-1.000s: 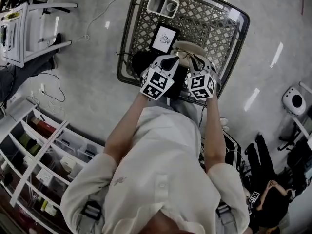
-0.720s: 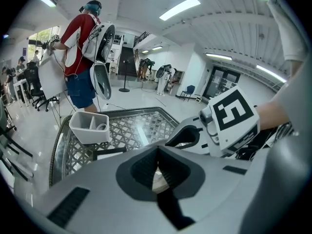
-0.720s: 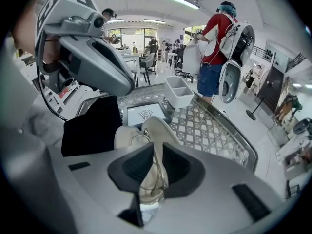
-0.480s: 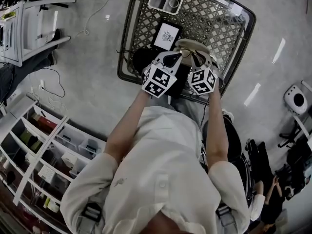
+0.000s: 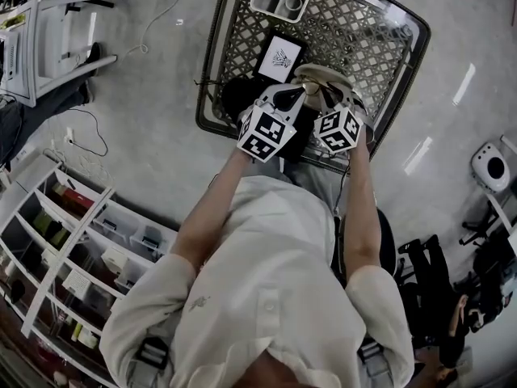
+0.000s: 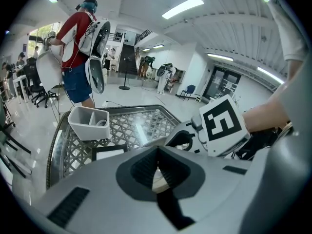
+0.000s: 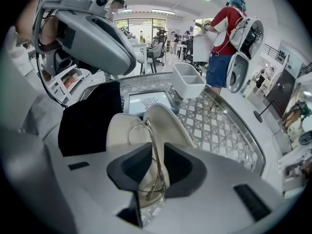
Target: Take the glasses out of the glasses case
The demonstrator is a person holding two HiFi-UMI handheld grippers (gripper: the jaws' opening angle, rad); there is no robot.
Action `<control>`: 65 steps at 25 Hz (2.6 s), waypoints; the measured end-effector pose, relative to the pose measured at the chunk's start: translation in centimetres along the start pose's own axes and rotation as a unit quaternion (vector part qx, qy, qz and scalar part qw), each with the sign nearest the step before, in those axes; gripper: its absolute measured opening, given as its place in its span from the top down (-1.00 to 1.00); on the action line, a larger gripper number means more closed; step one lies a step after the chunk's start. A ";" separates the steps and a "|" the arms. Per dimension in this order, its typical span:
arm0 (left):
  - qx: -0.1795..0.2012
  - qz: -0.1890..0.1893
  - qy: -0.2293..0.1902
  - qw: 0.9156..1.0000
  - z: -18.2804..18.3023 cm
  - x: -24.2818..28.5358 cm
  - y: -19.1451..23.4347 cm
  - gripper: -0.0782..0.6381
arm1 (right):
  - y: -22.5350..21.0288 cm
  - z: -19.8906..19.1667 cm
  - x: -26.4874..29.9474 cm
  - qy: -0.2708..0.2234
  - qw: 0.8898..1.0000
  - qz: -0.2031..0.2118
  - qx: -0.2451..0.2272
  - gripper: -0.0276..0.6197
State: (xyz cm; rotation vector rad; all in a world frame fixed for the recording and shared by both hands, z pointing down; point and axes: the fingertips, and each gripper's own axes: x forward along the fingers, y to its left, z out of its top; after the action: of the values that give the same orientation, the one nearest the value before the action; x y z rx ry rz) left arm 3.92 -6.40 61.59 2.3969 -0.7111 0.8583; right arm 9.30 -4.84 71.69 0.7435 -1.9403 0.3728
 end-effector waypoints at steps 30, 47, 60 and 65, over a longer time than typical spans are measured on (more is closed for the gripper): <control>0.006 0.005 0.004 1.000 -1.2 -1.2 0.3 0.75 | 0.3 -0.6 2.3 0.017 1.000 0.003 -0.005 0.85; 0.019 0.014 -0.012 1.000 -0.6 -2.8 0.2 0.74 | 0.2 0.9 -0.5 -0.015 0.999 -0.030 0.008 0.85; 0.043 0.023 -0.039 0.998 1.7 -5.1 -0.7 0.74 | -1.2 3.6 -6.6 -0.076 0.993 -0.083 0.043 0.85; 0.052 0.025 -0.052 0.997 2.9 -6.5 -1.2 0.75 | -1.6 4.9 -9.9 -0.105 0.987 -0.104 0.061 0.85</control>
State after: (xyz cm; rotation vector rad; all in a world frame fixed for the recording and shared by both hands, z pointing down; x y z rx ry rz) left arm 1.58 -5.27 54.83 2.5419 -0.7864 0.8126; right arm 10.20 -5.38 60.57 1.0925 -2.0241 0.2955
